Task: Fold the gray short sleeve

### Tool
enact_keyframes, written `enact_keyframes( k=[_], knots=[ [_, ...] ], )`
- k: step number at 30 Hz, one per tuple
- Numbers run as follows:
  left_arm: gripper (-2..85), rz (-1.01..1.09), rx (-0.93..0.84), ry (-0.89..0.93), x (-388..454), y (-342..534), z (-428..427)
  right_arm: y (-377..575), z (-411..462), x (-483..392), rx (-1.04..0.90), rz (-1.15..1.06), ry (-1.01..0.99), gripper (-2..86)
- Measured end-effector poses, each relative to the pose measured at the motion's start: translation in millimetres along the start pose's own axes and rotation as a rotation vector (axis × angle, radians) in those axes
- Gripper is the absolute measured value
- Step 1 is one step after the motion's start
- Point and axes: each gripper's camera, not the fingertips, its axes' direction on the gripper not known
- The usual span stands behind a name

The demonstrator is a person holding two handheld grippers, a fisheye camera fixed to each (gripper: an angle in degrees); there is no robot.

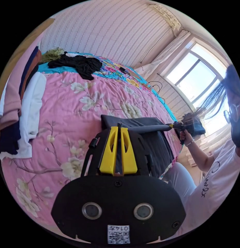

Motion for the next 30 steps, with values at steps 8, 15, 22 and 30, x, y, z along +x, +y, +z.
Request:
enact_keyframes(
  k=[8, 15, 22, 30],
  knots=[
    [2.8, -0.175, -0.038, -0.052, -7.0, 119.9, -5.2, 126.0, 21.9, -30.4, -0.023, 0.122, 0.062, 1.2],
    [-0.4, -0.085, 0.098, -0.147, 33.2, 151.1, -47.3, 142.7, 0.6, -102.3, 0.033, 0.037, 0.25, 2.0],
    [5.4, -0.048, 0.076, -0.064, 66.3, 121.2, 30.9, 96.6, 69.0, -174.0, -0.091, -0.127, 0.27, 6.7],
    [4.3, -0.117, -0.114, -0.011, 54.1, 130.3, 100.0, 83.2, 108.6, -190.0, -0.122, -0.057, 0.289, 4.6]
  ],
)
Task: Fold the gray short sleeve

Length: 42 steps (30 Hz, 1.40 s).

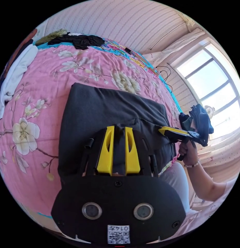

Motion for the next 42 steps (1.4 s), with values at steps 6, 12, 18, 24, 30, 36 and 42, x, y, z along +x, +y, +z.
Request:
enact_keyframes(
  k=[6, 12, 18, 24, 30, 36, 42],
  knots=[
    [0.5, 0.09, 0.048, 0.14, 0.8, 48.3, -22.9, 36.4, -22.9, -21.5, 0.042, -0.096, -0.119, 1.6],
    [3.0, 0.126, -0.02, 0.194, -1.2, 137.7, -52.3, 91.4, -45.0, -38.9, -0.001, -0.081, -0.222, 1.0],
    [-0.6, 0.09, -0.038, 0.188, 5.7, 200.8, -47.4, 109.4, -50.0, -76.7, -0.07, -0.095, -0.184, 0.1],
    [-1.0, 0.383, 0.011, -0.041, 73.9, 209.8, -7.4, 58.1, -31.3, -170.7, -0.113, -0.364, 0.008, -0.3],
    [-1.0, 0.531, 0.138, -0.12, 112.4, 209.7, 28.6, 5.1, 11.6, -234.5, -0.197, -0.424, 0.165, -0.5],
    [-1.0, 0.494, 0.155, -0.109, 112.7, 222.8, 68.7, 14.8, 34.1, -240.4, -0.143, -0.381, 0.146, -0.8],
    [-1.0, 0.575, 0.126, -0.218, 115.6, 263.6, 131.5, -2.0, 1.8, -266.6, -0.106, -0.425, 0.172, -0.5]
  ],
)
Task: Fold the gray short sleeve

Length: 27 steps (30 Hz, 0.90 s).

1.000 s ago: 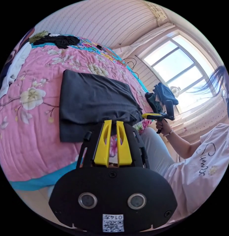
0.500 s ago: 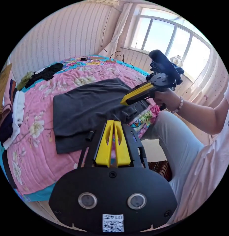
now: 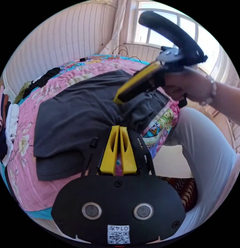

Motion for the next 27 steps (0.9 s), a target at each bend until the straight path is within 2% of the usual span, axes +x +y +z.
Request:
enact_keyframes(
  k=[2, 5, 7, 9, 11, 14, 16, 19, 20, 27],
  knots=[
    [-1.0, 0.008, 0.034, -0.032, 8.2, 8.7, 3.2, -24.5, -16.5, 11.0, 0.081, 0.035, -0.014, -0.5],
    [-1.0, 0.027, 0.0, -0.027, 14.6, 6.8, 6.9, -68.5, 0.5, 20.8, 0.02, -0.01, 0.087, -0.5],
    [-1.0, 0.033, 0.042, -0.053, 18.6, 7.2, -1.9, -90.7, 16.0, 29.4, 0.016, -0.025, 0.15, -0.6],
    [-1.0, 0.049, 0.106, -0.056, 27.3, 10.4, -6.0, -108.6, 51.7, 41.6, -0.168, -0.046, 0.135, -0.6],
    [-1.0, 0.073, -0.022, 0.031, 33.8, 13.3, 17.6, -120.5, 59.2, 51.2, -0.204, -0.026, 0.072, -0.7],
    [-1.0, 0.006, 0.024, 0.065, 38.4, 29.6, 27.4, -133.9, 53.1, 43.9, -0.306, -0.167, 0.115, -0.9],
    [-1.0, 0.034, 0.039, 0.038, 43.9, 27.2, 20.0, -140.7, 43.7, 46.7, -0.268, -0.178, 0.134, -0.8],
    [-1.0, 0.046, 0.099, -0.008, 51.5, 29.5, 20.5, -149.5, 46.2, 66.6, -0.198, -0.064, 0.101, -0.7],
    [-1.0, 0.06, 0.003, 0.02, 55.4, 30.7, 38.0, -147.6, 63.5, 73.4, -0.242, -0.039, 0.123, -0.6],
    [-0.9, -0.015, 0.075, 0.055, 57.2, 39.5, 40.6, -107.6, 50.8, 84.4, -0.133, -0.022, 0.129, -0.8]
  ],
)
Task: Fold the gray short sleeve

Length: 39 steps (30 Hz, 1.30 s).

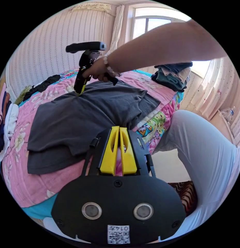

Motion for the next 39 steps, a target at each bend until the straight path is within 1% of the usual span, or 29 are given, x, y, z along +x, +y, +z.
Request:
enact_keyframes(
  k=[2, 3, 5, 7, 8, 10, 11, 13, 15, 17, 20, 21, 23, 26, 27, 30, 31, 33, 35, 37, 39],
  knots=[
    [-0.7, -0.006, 0.079, -0.048, 2.1, -1.6, -10.2, 49.5, -27.6, 17.1, 0.136, 0.064, -0.102, -0.7],
    [-0.4, 0.004, 0.125, -0.079, 5.4, -4.0, -15.7, 65.4, -33.9, 22.3, 0.165, 0.091, -0.117, -0.6],
    [0.3, 0.027, 0.17, -0.121, 12.0, -8.4, -19.8, 137.7, -49.9, 38.8, 0.241, 0.207, -0.087, -0.1],
    [4.2, 0.087, 0.198, -0.145, 23.5, -15.4, -18.3, 191.3, -49.3, 48.0, 0.241, 0.329, -0.036, 1.3],
    [5.9, 0.101, 0.193, -0.135, 25.9, -17.8, -16.3, 223.7, -44.9, 52.4, 0.219, 0.391, -0.035, 3.8],
    [11.5, 0.124, 0.153, -0.074, 31.8, -25.8, -7.3, 265.3, -35.2, 56.8, 0.182, 0.472, -0.046, 5.8],
    [15.8, 0.121, 0.125, -0.036, 35.2, -31.0, -0.6, 288.1, -28.6, 58.9, 0.172, 0.509, -0.055, 6.4],
    [17.3, 0.164, 0.09, 0.013, 46.9, -39.6, 11.7, 315.0, -19.2, 64.8, 0.172, 0.571, -0.059, 6.7],
    [18.4, 0.216, 0.05, 0.033, 58.6, -46.5, 22.9, 333.8, -6.5, 76.4, 0.173, 0.638, -0.113, 5.4],
    [19.8, 0.252, 0.023, 0.056, 69.5, -53.7, 34.2, 347.9, 14.6, 96.0, 0.144, 0.724, -0.234, 2.3],
    [21.3, 0.292, -0.012, 0.075, 83.4, -67.1, 53.4, 360.0, 22.4, 110.1, 0.192, 0.718, -0.28, 0.7],
    [21.2, 0.305, -0.029, 0.085, 87.0, -73.4, 61.4, 362.3, 22.0, 112.3, 0.212, 0.707, -0.296, 0.6],
    [20.5, 0.307, -0.048, 0.087, 90.0, -83.6, 72.5, 373.6, 16.8, 122.7, 0.339, 0.677, -0.416, 0.4],
    [13.5, 0.319, -0.074, 0.06, 93.9, -99.9, 87.5, 384.2, 13.2, 138.9, 0.461, 0.63, -0.592, 0.7],
    [8.9, 0.346, -0.087, 0.039, 96.4, -104.3, 93.9, 384.7, 12.9, 141.4, 0.461, 0.619, -0.599, 0.8],
    [2.6, 0.323, -0.145, -0.041, 95.5, -115.0, 106.1, 387.0, 11.4, 151.7, 0.443, 0.593, -0.5, 1.6],
    [1.4, 0.303, -0.158, -0.016, 92.2, -118.1, 108.9, 389.6, 14.7, 160.3, 0.448, 0.606, -0.466, 2.2],
    [0.4, 0.256, -0.172, 0.012, 85.6, -120.9, 111.9, 394.5, 24.0, 181.3, 0.471, 0.667, -0.472, 3.4],
    [-0.1, 0.224, -0.168, 0.026, 80.1, -122.0, 112.8, 394.0, 40.7, 215.8, 0.527, 0.708, -0.568, 6.2],
    [-0.3, 0.202, -0.173, 0.035, 75.1, -125.1, 113.2, 386.1, 54.9, 239.5, 0.563, 0.724, -0.607, 7.8],
    [-0.4, 0.185, -0.184, 0.04, 71.4, -129.2, 113.6, 372.3, 67.3, 257.1, 0.573, 0.75, -0.541, 10.0]
  ],
)
